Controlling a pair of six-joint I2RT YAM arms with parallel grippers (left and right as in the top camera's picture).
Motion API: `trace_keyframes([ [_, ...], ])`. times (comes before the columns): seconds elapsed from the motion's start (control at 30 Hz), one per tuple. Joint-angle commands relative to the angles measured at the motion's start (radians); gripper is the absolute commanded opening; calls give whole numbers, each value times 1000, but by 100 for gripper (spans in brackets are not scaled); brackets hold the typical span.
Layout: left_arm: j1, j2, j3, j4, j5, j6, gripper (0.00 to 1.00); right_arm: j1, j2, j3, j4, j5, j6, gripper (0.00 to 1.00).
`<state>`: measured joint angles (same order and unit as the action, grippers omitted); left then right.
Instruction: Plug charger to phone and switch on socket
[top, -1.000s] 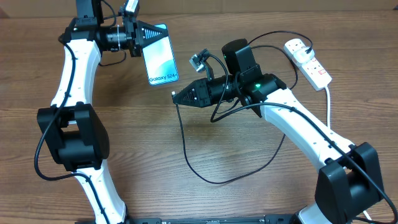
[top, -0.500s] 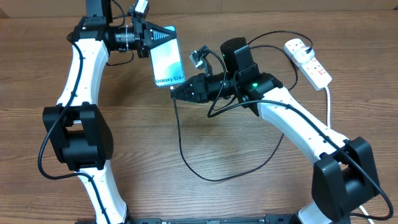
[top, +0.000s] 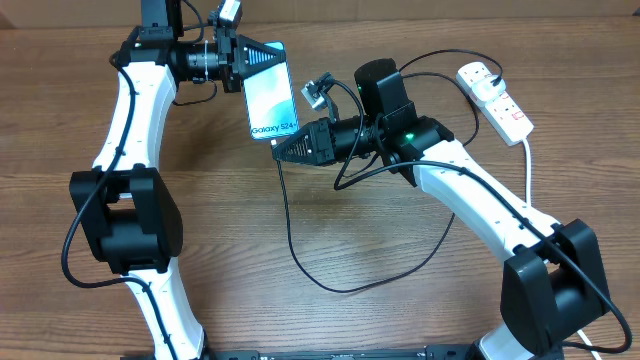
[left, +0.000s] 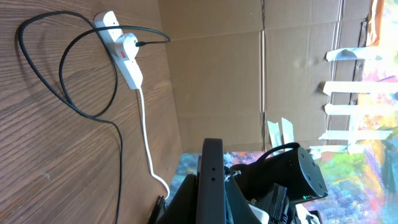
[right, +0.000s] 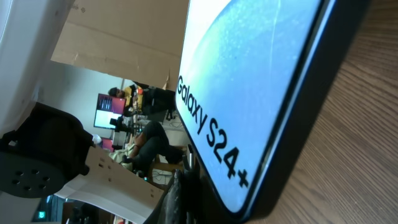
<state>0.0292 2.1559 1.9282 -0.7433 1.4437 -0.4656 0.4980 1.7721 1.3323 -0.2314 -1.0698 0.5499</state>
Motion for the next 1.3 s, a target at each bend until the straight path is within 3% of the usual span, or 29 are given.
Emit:
trace_keyframes([
  [0.0,-3,-34,19,2,43,-14,4,-19,3,-6,6,-16,4,4],
  [0.3,-3,-34,19,2,43,-23,4,-35,3,-6,2,6,13,4],
  [0.53,-5,-34,19,68,42,-113,4,-28,3,-6,3,14,24,4],
  [1.27,-13,-34,19,68,32,-111,4,-28,3,-6,41,-4,53,4],
])
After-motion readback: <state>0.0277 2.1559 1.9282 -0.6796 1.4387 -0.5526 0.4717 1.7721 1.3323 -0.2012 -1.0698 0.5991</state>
